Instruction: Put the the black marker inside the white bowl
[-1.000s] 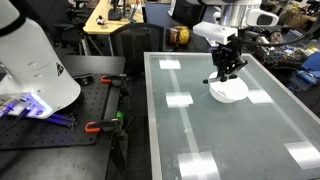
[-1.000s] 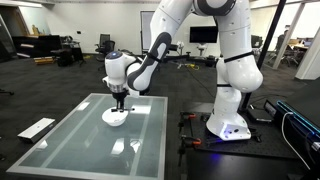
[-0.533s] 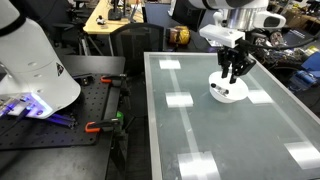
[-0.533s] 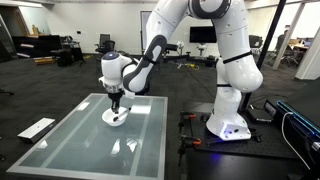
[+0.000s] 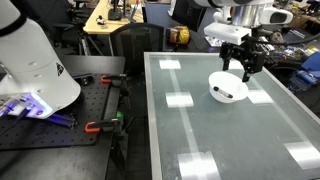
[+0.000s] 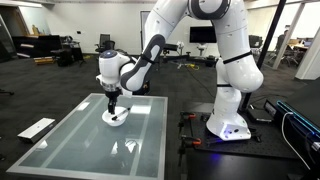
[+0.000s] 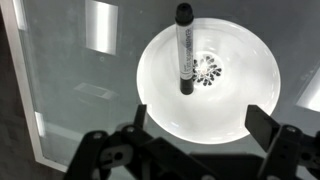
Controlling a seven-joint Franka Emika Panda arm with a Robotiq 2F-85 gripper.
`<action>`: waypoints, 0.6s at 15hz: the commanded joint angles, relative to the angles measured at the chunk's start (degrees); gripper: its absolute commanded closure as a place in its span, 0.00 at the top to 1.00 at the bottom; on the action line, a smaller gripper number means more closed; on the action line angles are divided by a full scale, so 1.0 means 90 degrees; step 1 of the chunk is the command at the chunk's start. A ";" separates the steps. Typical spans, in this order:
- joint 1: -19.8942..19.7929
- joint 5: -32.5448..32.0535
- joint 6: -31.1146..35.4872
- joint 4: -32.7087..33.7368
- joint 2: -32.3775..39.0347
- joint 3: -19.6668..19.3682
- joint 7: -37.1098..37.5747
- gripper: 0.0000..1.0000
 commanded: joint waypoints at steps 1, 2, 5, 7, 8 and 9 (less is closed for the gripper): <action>0.0273 -0.0354 0.0003 -0.0231 -0.0390 -0.0273 0.0522 1.00; 0.0329 -0.0469 0.0000 -0.0304 -0.0512 -0.0329 0.0684 1.00; 0.0441 -0.0842 -0.0030 -0.0529 -0.0925 -0.0398 0.1162 1.00; 0.0446 -0.1059 -0.0046 -0.0722 -0.1239 -0.0355 0.1480 1.00; 0.0422 -0.1155 -0.0061 -0.0798 -0.1370 -0.0308 0.1601 1.00; 0.0397 -0.1253 -0.0077 -0.0888 -0.1507 -0.0256 0.1720 1.00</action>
